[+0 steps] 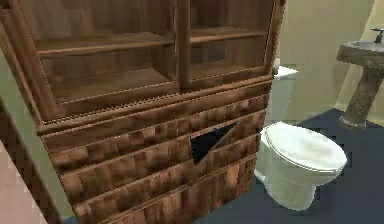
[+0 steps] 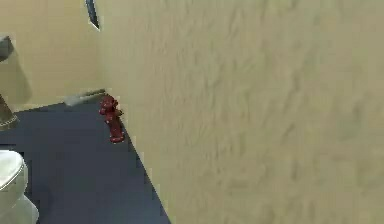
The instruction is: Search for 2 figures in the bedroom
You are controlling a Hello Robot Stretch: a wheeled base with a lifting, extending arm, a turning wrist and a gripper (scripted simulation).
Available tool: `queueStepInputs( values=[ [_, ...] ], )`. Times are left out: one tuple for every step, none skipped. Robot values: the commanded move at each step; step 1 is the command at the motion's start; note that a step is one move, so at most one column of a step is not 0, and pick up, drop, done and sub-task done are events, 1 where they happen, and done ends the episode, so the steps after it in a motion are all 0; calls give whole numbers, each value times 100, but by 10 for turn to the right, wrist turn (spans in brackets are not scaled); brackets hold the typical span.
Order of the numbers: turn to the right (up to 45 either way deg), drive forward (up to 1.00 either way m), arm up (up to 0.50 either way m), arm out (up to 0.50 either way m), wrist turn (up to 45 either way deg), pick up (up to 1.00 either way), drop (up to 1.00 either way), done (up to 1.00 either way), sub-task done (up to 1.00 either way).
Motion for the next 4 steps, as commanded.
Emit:
queueStepInputs(
  values=[
    [-450,0,0,0,0,0,0,0,0],
    [-210,0,0,0,0,0,0,0,0],
    [0,100,0,0,0,0,0,0,0],
    [0,25,0,0,0,0,0,0,0]
  ],
)
